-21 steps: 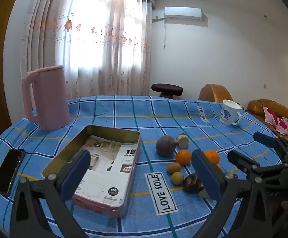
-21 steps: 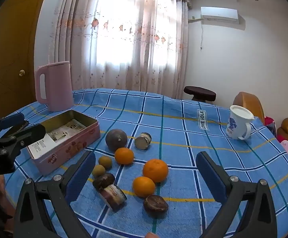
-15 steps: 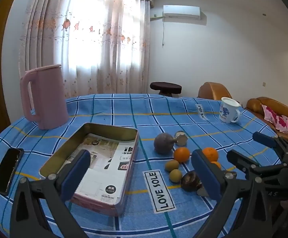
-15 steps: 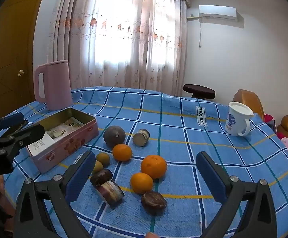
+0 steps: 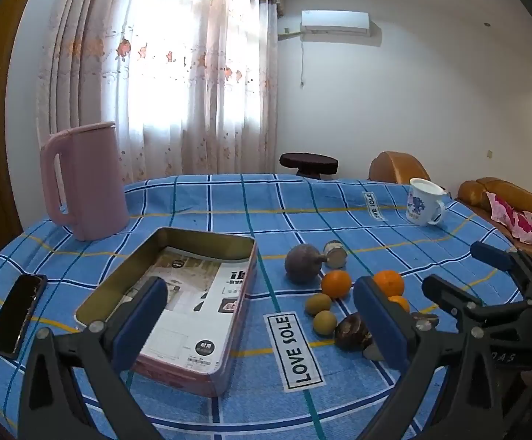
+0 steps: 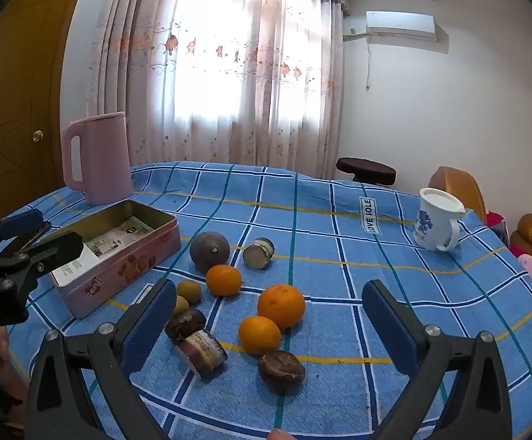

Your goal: Organize fruits

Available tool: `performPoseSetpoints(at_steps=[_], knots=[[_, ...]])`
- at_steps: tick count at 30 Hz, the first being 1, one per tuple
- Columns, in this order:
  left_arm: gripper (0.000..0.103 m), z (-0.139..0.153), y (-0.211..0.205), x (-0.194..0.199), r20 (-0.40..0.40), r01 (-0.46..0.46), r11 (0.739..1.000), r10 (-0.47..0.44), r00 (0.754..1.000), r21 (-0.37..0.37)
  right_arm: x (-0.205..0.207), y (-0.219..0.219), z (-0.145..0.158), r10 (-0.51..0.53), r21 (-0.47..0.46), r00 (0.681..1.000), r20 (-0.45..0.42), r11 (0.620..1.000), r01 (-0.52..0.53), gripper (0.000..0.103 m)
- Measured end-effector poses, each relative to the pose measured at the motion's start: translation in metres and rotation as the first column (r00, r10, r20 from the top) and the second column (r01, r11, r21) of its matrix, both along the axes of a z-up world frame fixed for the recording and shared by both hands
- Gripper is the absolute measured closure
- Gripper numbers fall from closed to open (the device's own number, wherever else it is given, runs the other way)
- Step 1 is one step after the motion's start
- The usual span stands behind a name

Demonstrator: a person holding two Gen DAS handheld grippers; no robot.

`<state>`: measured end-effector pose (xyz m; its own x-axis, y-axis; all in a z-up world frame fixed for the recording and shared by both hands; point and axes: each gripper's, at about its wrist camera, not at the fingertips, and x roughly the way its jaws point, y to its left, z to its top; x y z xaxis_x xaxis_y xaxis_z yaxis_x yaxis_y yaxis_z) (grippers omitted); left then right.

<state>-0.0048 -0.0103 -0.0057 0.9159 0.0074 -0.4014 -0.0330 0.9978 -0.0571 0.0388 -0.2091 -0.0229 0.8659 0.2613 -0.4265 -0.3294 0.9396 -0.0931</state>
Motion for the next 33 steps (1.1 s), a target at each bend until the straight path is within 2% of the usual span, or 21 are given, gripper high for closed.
performPoseSetpoints(at_steps=[12, 33], knots=[[0.0, 0.0018, -0.0011, -0.0013, 0.017, -0.017, 1.0, 0.016, 1.0, 0.024, -0.0019, -0.0014, 0.0, 0.008, 0.005, 1.0, 0.003, 1.0, -0.008, 0.001], [0.0, 0.0024, -0.0035, -0.003, 0.018, -0.015, 1.0, 0.015, 1.0, 0.02, -0.0055, 0.0002, 0.0012, 0.017, 0.003, 1.0, 0.005, 1.0, -0.017, 0.001]])
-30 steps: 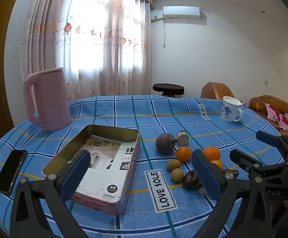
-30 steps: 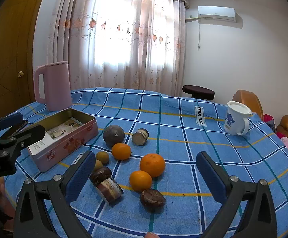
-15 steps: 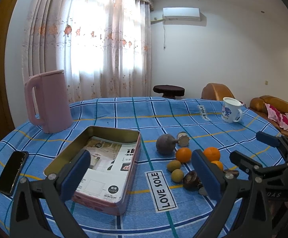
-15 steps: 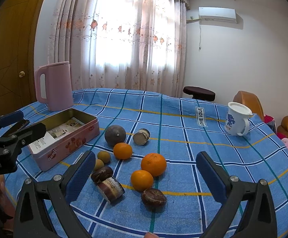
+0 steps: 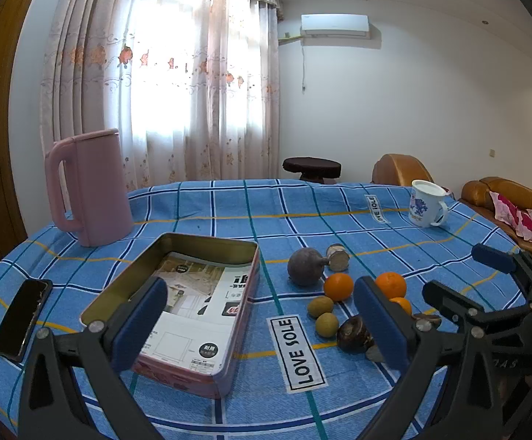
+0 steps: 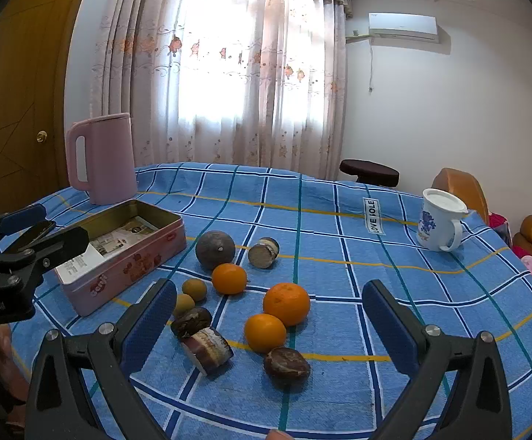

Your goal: Organize fruits

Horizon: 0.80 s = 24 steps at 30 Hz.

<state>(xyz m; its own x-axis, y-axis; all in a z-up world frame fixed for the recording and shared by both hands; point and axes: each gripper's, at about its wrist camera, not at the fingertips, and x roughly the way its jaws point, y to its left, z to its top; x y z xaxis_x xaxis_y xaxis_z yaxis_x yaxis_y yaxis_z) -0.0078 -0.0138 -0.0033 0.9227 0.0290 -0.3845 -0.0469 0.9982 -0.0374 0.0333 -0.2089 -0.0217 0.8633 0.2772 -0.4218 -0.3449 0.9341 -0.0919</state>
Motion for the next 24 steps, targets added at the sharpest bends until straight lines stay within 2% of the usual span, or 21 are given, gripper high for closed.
performPoseSetpoints(at_steps=[19, 24], knots=[[0.0, -0.002, -0.004, 0.002, -0.007, 0.004, 1.0, -0.004, 1.0, 0.003, 0.002, 0.0, -0.002, 0.001, 0.002, 1.0, -0.007, 1.0, -0.001, 0.001], [0.0, -0.013, -0.011, 0.0, -0.025, 0.045, 0.999, -0.045, 0.999, 0.002, 0.001, -0.013, -0.013, -0.003, 0.011, 1.0, -0.029, 1.0, 0.003, 0.001]])
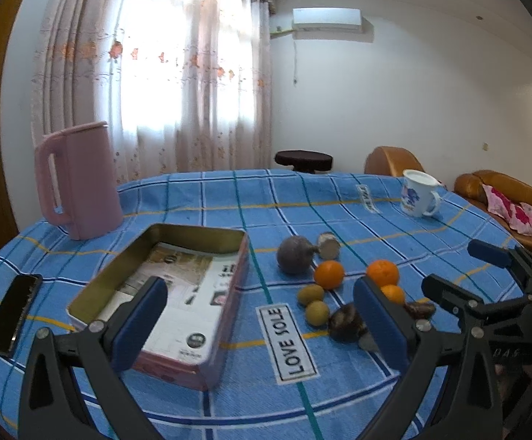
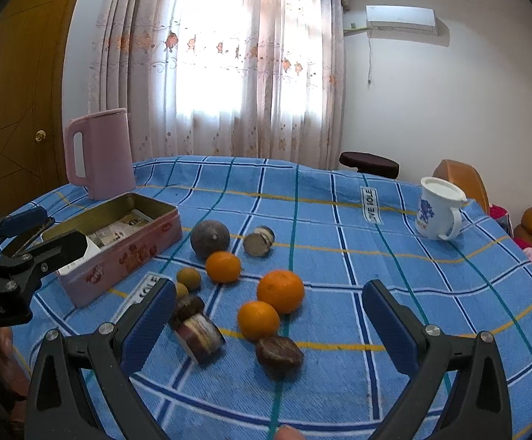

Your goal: Organize fruits

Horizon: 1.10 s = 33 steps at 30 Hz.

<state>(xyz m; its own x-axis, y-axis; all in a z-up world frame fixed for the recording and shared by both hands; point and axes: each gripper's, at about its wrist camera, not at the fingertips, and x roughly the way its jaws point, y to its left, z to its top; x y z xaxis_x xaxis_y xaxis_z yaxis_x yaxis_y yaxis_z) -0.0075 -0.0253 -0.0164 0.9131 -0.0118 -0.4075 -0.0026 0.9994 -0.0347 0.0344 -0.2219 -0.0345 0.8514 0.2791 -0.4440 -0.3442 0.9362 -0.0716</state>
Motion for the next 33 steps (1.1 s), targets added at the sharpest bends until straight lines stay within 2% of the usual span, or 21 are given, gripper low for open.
performPoseSetpoints(at_steps=[4, 5, 8, 13, 16, 19, 21, 26, 31, 33], knots=[[0.0, -0.016, -0.015, 0.003, -0.037, 0.047, 0.999, -0.047, 0.998, 0.006, 0.0, -0.012, -0.017, -0.009, -0.003, 0.999, -0.052, 1.0, 0.009, 0.002], [0.0, -0.018, -0.019, 0.003, -0.043, 0.059, 0.998, -0.059, 0.997, 0.008, 0.0, -0.014, -0.02, -0.006, -0.003, 0.998, -0.064, 1.0, 0.006, 0.004], [0.0, -0.024, -0.028, 0.005, -0.061, 0.085, 0.996, -0.084, 0.995, 0.017, 0.003, -0.014, -0.027, 0.018, 0.001, 0.995, -0.099, 1.0, -0.018, 0.02], [0.0, -0.028, -0.03, 0.005, -0.07, 0.09, 0.996, -0.089, 0.994, 0.013, 0.01, -0.011, -0.036, 0.03, -0.007, 0.988, -0.151, 0.999, -0.031, 0.022], [0.0, -0.03, -0.029, 0.007, -0.079, 0.092, 0.996, -0.091, 0.993, 0.008, 0.02, -0.015, -0.04, 0.013, 0.004, 0.981, -0.192, 1.0, -0.012, 0.03], [0.0, -0.033, -0.031, 0.009, -0.094, 0.108, 0.994, -0.108, 0.99, -0.003, 0.031, -0.016, -0.046, 0.019, 0.015, 0.969, -0.246, 1.0, -0.016, 0.042], [0.0, -0.035, -0.034, 0.011, -0.105, 0.119, 0.993, -0.118, 0.987, 0.001, 0.038, -0.018, -0.053, 0.039, 0.045, 0.954, -0.298, 0.999, -0.027, 0.063], [0.001, -0.038, -0.047, 0.015, -0.137, 0.181, 0.983, -0.182, 0.974, -0.017, 0.025, -0.03, -0.047, 0.053, 0.102, 0.966, -0.254, 0.994, -0.028, 0.063], [0.019, -0.044, -0.066, 0.026, -0.202, 0.251, 0.966, -0.257, 0.945, -0.058, 0.019, -0.041, -0.042, 0.034, 0.11, 0.975, -0.218, 0.994, -0.01, 0.063], [0.019, -0.046, -0.072, 0.029, -0.222, 0.262, 0.963, -0.27, 0.937, -0.066, 0.02, -0.047, -0.041, 0.026, 0.122, 0.977, -0.21, 0.993, 0.0, 0.063]])
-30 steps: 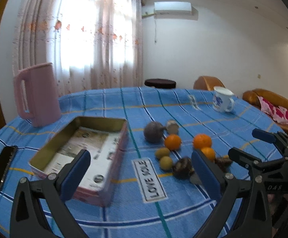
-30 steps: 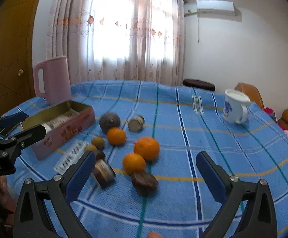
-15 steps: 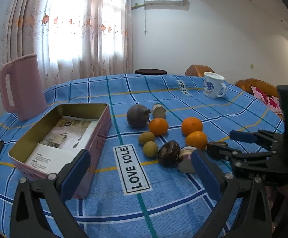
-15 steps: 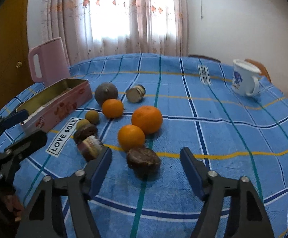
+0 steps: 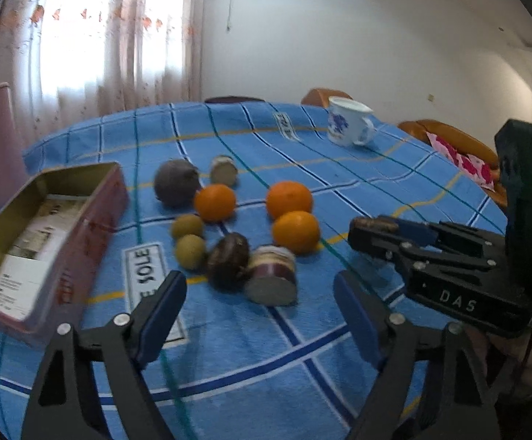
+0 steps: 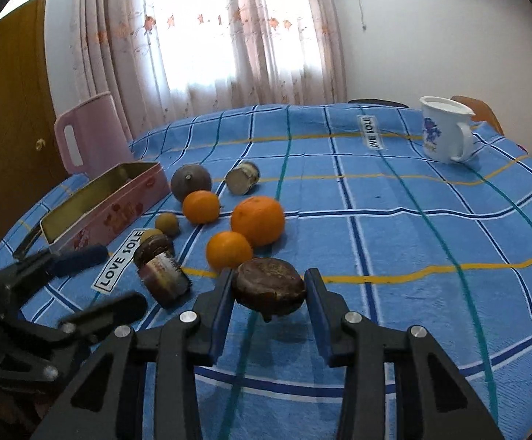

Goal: Organize fruits
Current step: 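Grasp the small brown-lidded jar with the left gripper while the right grasps a dark brown fruit, then carry the jar and dark brown fruit into the pink tin and open both grippers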

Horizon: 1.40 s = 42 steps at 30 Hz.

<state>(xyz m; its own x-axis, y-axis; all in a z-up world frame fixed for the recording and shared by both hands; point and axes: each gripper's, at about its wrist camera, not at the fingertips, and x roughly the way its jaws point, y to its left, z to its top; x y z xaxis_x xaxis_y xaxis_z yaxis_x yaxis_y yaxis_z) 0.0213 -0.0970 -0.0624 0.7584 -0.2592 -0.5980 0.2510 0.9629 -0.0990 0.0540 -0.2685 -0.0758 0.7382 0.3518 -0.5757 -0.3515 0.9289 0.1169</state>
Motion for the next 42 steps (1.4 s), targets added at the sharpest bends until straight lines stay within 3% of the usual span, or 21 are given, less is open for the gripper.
performPoseSetpoints(at_steps=[5, 12, 15, 19, 22, 31, 42], knots=[[0.03, -0.003, -0.01, 0.011, -0.053, 0.025, 0.999, -0.026, 0.998, -0.024, 0.001, -0.005, -0.002, -0.005, 0.012, 1.0, 0.007, 1.0, 0.005, 0.063], [0.031, -0.004, -0.023, 0.03, -0.107, 0.056, 0.998, -0.058, 0.993, -0.028, 0.0, -0.008, -0.001, -0.025, 0.006, 0.999, 0.033, 1.0, 0.025, 0.063], [0.036, -0.004, -0.027, 0.034, -0.104, 0.045, 0.999, -0.044, 0.994, 0.006, 0.001, -0.013, -0.001, -0.027, 0.033, 0.999, 0.023, 0.999, 0.026, 0.063], [0.062, -0.01, -0.023, 0.03, -0.119, 0.053, 0.998, -0.05, 0.992, 0.02, -0.002, -0.015, 0.002, -0.028, 0.029, 0.999, 0.041, 0.999, 0.026, 0.063], [0.066, -0.011, -0.016, 0.027, -0.12, 0.051, 0.999, -0.051, 0.992, -0.002, -0.002, -0.016, 0.002, -0.028, 0.034, 0.999, 0.045, 0.999, 0.027, 0.063], [0.067, -0.006, -0.007, 0.02, -0.068, 0.063, 0.997, -0.066, 0.995, -0.051, -0.01, -0.003, 0.003, 0.01, 0.019, 0.998, 0.07, 1.0, -0.011, 0.063], [0.067, 0.01, 0.012, 0.008, 0.022, 0.006, 0.999, -0.005, 1.0, -0.048, -0.018, 0.014, 0.011, 0.055, -0.001, 0.992, 0.115, 0.998, -0.055, 0.063]])
